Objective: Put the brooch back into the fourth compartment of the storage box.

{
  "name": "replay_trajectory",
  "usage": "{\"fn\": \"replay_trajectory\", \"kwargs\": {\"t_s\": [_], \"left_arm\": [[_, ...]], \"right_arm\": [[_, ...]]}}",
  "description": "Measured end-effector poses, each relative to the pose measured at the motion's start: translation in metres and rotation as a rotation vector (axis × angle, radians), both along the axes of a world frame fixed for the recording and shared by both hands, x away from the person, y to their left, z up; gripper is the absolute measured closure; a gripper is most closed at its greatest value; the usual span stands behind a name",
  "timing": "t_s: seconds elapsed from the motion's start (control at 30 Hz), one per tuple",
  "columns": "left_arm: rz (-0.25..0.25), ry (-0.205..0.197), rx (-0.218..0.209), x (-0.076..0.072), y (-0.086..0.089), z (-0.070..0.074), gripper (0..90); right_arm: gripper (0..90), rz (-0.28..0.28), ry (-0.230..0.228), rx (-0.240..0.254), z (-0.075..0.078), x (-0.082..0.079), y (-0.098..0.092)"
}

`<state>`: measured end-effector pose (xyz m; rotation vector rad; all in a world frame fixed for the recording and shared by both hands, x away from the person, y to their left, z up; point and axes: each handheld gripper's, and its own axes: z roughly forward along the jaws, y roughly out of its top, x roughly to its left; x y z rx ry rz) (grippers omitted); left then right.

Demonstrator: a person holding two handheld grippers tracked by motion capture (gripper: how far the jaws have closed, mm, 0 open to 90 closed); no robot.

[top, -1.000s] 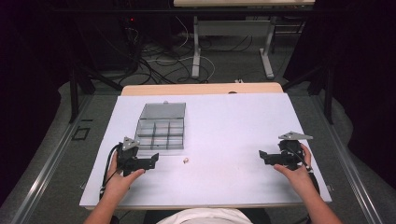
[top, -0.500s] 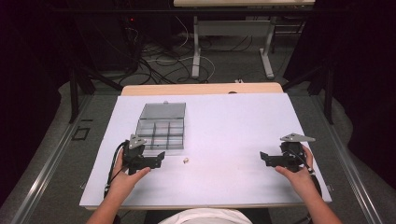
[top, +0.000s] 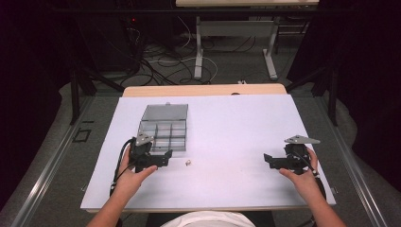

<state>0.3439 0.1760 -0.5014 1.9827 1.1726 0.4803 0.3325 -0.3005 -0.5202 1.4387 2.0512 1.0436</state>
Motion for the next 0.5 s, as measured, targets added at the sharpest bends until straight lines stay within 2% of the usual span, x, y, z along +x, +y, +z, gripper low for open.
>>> {"fn": "replay_trajectory", "kwargs": {"t_s": [0.03, 0.07, 0.13, 0.23, 0.37, 0.5], "left_arm": [[0.002, -0.007, -0.007, 0.001, -0.001, 0.000, 5.8], [-0.007, -0.005, 0.005, 0.001, -0.002, 0.001, 6.1], [-0.009, -0.007, -0.009, 0.002, -0.006, 0.001, 6.7], [-0.019, -0.010, 0.010, 0.003, -0.009, 0.003, 8.1], [-0.031, 0.003, 0.008, 0.005, -0.014, 0.005, 15.3], [-0.046, 0.007, 0.015, 0.006, -0.020, 0.005, 16.4]], "right_arm": [[1.7, 0.002, 0.000, 0.000, 0.000, 0.000, 0.000], [1.7, -0.005, -0.007, -0.003, -0.001, 0.000, 0.000], [1.7, 0.002, 0.000, -0.004, -0.001, 0.000, -0.001], [1.7, -0.002, 0.005, 0.001, -0.001, 0.001, -0.001], [1.7, -0.003, 0.005, -0.001, -0.002, 0.001, -0.002], [1.7, -0.004, 0.006, 0.000, -0.002, 0.001, -0.002]]}}
